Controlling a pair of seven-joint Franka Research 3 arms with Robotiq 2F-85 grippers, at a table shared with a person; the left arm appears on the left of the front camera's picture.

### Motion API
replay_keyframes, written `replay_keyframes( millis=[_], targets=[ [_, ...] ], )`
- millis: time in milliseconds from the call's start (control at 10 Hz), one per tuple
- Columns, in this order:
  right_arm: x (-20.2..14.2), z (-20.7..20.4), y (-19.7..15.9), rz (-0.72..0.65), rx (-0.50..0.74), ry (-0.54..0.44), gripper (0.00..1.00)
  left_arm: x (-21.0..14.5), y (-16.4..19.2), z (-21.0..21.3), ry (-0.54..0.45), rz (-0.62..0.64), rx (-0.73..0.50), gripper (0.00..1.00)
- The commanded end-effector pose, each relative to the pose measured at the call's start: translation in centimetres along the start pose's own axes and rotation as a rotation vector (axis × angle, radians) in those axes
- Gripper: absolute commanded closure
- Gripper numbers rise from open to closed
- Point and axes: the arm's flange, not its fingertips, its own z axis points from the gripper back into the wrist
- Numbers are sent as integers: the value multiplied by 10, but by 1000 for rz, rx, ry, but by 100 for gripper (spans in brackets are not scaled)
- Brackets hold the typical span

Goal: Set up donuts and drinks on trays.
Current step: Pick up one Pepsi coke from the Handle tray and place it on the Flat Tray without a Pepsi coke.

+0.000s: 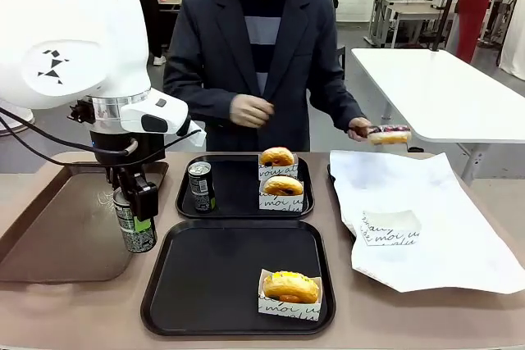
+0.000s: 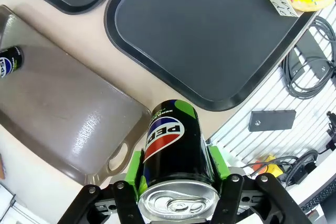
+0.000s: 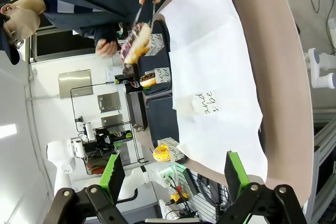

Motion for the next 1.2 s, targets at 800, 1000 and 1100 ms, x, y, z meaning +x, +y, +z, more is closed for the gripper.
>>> replay_keyframes(
  millis=[800,1000,1100],
  targets=[
    [-2,0,0,7,11,-3,0,61,-11,-13,-135,-45,-203,41],
    [-2,0,0,7,11,-3,0,80,-9,-15,-134,-51,-212,41],
    [-2,0,0,7,11,-3,0,86,-10,-21,-133,-42,-207,41]
  ],
)
